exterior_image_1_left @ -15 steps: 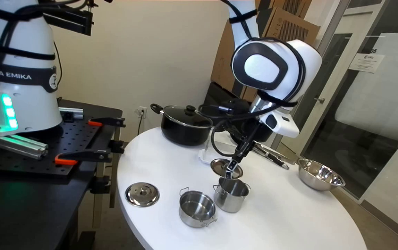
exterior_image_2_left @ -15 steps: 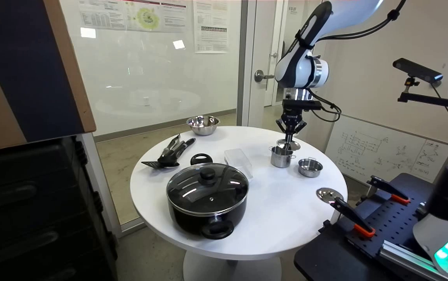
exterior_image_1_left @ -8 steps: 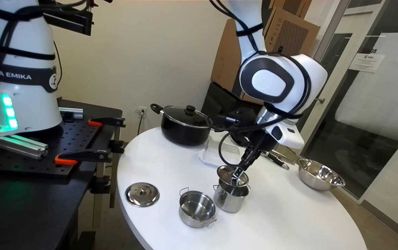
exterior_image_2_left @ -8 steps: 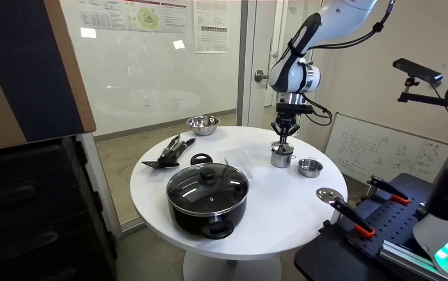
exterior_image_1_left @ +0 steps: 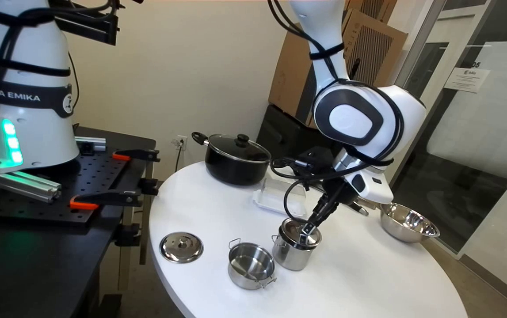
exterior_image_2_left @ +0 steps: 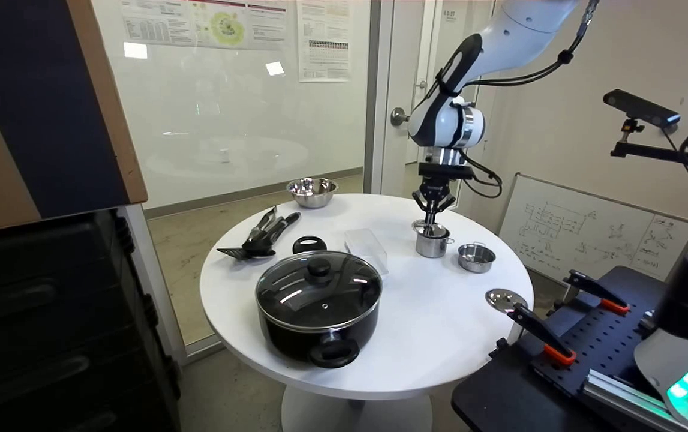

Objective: Pick a lid on the table and put it on the taller silver pot

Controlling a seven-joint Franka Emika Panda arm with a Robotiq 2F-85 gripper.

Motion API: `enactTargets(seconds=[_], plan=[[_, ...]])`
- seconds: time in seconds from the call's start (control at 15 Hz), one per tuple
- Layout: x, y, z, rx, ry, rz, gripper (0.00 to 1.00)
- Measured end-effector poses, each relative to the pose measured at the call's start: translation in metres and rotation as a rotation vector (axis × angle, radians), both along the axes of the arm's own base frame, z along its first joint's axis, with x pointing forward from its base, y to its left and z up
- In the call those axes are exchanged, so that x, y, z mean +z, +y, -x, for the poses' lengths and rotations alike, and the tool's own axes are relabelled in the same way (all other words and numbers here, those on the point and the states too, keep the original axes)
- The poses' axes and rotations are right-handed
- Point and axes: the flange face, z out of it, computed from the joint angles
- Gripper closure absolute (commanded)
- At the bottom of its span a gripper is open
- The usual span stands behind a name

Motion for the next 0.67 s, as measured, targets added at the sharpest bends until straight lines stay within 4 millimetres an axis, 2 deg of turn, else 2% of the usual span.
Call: enactTargets(seconds=[0.67], plan=[[-0.0075, 0.0001, -0.009, -0.019, 0.023, -0.005, 1.0]])
